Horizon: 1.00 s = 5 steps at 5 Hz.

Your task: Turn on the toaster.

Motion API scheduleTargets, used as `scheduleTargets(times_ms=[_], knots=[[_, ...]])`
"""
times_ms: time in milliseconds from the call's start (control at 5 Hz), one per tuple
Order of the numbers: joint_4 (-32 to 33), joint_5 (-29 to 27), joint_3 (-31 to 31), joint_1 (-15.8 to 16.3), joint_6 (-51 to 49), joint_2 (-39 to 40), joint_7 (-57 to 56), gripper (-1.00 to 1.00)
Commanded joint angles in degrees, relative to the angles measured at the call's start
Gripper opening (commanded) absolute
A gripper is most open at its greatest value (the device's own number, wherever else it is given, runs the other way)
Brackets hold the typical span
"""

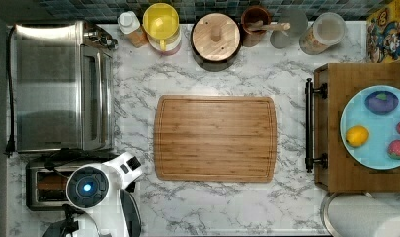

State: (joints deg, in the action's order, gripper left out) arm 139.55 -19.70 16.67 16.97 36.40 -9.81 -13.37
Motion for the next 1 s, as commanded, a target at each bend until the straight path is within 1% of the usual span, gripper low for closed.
scheduleTargets(times_ms=[200, 600, 1000], knots=[[-0.87, 0.12, 0.14, 0.08, 0.03, 6.07, -1.61, -1.0], [-0.67, -1.2, 0.75, 1.53, 2.5, 9.59, -3.03, -1.0], [-0.19, -2.64, 1.01, 2.36, 4.16, 16.39, -3.32, -1.0]])
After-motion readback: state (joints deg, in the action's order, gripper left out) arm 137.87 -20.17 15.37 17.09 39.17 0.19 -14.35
